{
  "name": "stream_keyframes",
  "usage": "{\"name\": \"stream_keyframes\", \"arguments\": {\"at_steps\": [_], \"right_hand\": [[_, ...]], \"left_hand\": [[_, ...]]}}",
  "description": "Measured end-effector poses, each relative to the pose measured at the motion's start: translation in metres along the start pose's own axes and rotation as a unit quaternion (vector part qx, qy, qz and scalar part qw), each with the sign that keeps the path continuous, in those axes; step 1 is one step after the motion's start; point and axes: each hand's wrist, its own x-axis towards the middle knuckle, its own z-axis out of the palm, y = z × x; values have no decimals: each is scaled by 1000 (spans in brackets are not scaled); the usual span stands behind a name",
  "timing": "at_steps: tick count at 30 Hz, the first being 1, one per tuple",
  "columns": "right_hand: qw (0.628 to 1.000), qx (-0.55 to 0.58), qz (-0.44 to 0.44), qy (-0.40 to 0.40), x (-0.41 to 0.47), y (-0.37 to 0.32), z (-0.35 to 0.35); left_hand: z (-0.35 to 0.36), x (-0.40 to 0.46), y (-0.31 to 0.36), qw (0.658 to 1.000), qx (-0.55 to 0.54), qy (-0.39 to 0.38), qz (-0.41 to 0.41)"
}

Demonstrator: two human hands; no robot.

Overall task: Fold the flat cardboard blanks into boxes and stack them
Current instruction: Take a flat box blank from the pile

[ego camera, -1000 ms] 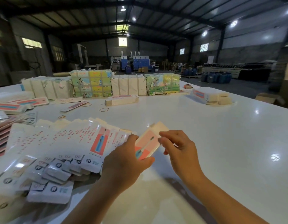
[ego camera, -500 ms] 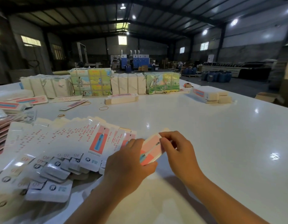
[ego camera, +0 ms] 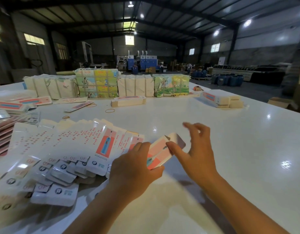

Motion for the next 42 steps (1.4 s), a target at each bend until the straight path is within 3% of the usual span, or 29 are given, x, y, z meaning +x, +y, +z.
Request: {"name": "stream_keyframes", "arguments": {"at_steps": [2, 3, 5, 6, 7, 8, 10, 11, 12, 14, 16, 19, 24, 35, 39, 42], "right_hand": [[974, 154, 158, -47, 5, 1, 2], [926, 278, 236, -102, 6, 0, 3], [788, 486, 325, -191, 8, -1, 4], [777, 503, 326, -195, 8, 2, 5], [798, 487, 305, -181, 7, 1, 6], [853, 433, 247, -156, 4, 2, 8], [969, 209, 78, -109, -4, 0, 9], [989, 108, 3, -101, -9, -4, 12], [992, 54, -36, -109, -13, -6, 15], [990, 58, -11, -124, -15, -7, 20], [974, 178, 71, -117, -12, -8, 19], [917, 345, 163, -117, -5, -12, 11], [891, 398, 193, -105, 1, -11, 5], [960, 246, 111, -69, -10, -15, 7], [966, 240, 72, -68, -14, -19, 8], [987, 137, 16, -83, -17, -17, 10]], "left_hand": [[-1, -1, 0, 1000, -15, -10, 2], [-1, 0, 0, 999, -28, -19, 3], [-1, 0, 0, 998, -40, -37, 3], [-1, 1, -1, 998, -41, -44, 3], [-1, 1, 0, 998, -42, -49, 0], [-1, 1, 0, 998, -45, -47, 0], [2, 0, 4, 998, -54, -27, 3], [4, 0, 6, 999, -52, -12, 0], [4, 0, 7, 999, -39, 4, -5], [4, 1, 9, 999, -7, 37, 15], [0, 1, 8, 994, 18, 79, 67], [-2, 0, 6, 989, 41, 109, 96], [-6, -1, 6, 991, 54, 89, 85], [-6, -2, 12, 987, 76, 90, 105], [-6, -2, 13, 988, 68, 102, 98], [-6, -3, 14, 990, 43, 105, 85]]}}
